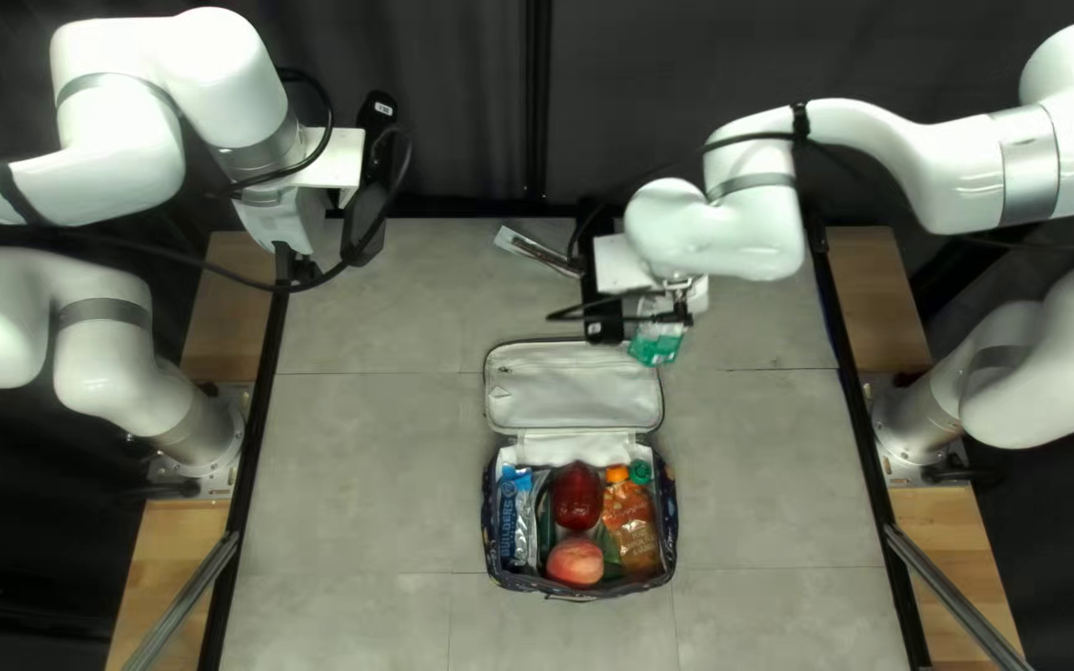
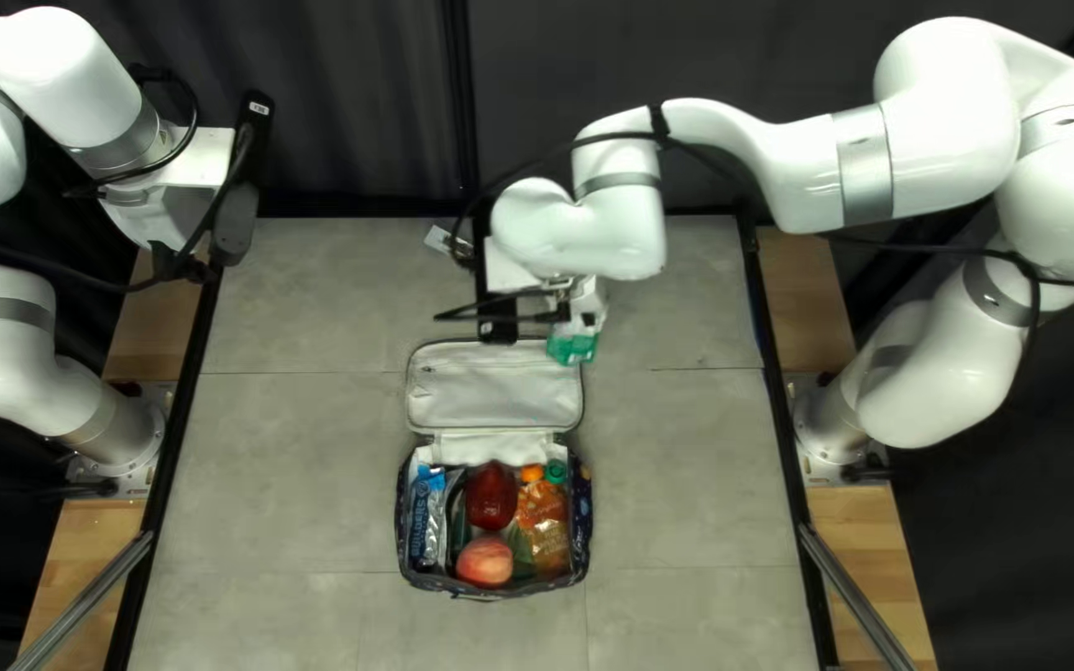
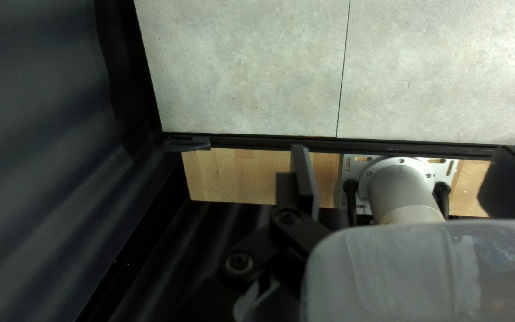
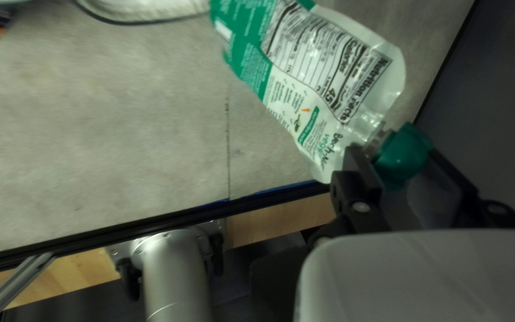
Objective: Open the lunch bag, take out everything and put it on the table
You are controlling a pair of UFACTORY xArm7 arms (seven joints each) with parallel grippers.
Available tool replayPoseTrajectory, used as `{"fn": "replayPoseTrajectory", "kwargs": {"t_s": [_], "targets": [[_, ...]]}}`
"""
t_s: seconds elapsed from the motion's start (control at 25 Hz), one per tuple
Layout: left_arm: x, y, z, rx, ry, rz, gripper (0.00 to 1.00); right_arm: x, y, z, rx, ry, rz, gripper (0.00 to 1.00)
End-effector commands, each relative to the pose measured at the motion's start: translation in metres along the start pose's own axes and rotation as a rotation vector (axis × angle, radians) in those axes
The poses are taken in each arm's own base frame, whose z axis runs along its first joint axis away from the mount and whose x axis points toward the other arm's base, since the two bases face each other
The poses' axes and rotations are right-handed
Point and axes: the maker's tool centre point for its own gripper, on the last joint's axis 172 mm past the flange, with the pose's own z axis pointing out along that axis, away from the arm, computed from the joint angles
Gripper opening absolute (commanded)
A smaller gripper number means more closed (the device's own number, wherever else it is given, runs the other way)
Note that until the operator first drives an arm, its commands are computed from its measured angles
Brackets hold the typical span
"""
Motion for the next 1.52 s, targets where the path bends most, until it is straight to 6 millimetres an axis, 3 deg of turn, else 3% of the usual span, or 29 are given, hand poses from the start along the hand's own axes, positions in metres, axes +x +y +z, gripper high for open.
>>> {"fn": "replayPoseTrajectory", "kwargs": {"t_s": [0.04, 0.4, 0.64, 1.08, 1.52], "targets": [[0.0, 0.0, 0.0, 0.0, 0.0, 0.0, 1.0, -0.007, 0.03, 0.017, 0.006, -0.036, 0.052, 0.0], [0.0, 0.0, 0.0, 0.0, 0.0, 0.0, 1.0, -0.021, 0.082, 0.058, 0.014, -0.071, 0.144, 0.0], [0.0, 0.0, 0.0, 0.0, 0.0, 0.0, 1.0, -0.037, 0.104, 0.073, 0.01, -0.098, 0.201, 0.0], [0.0, 0.0, 0.0, 0.0, 0.0, 0.0, 1.0, -0.042, 0.076, 0.109, -0.019, -0.195, 0.281, 0.0], [0.0, 0.0, 0.0, 0.0, 0.0, 0.0, 1.0, -0.038, 0.04, 0.102, -0.082, -0.215, 0.278, 0.0]]}}
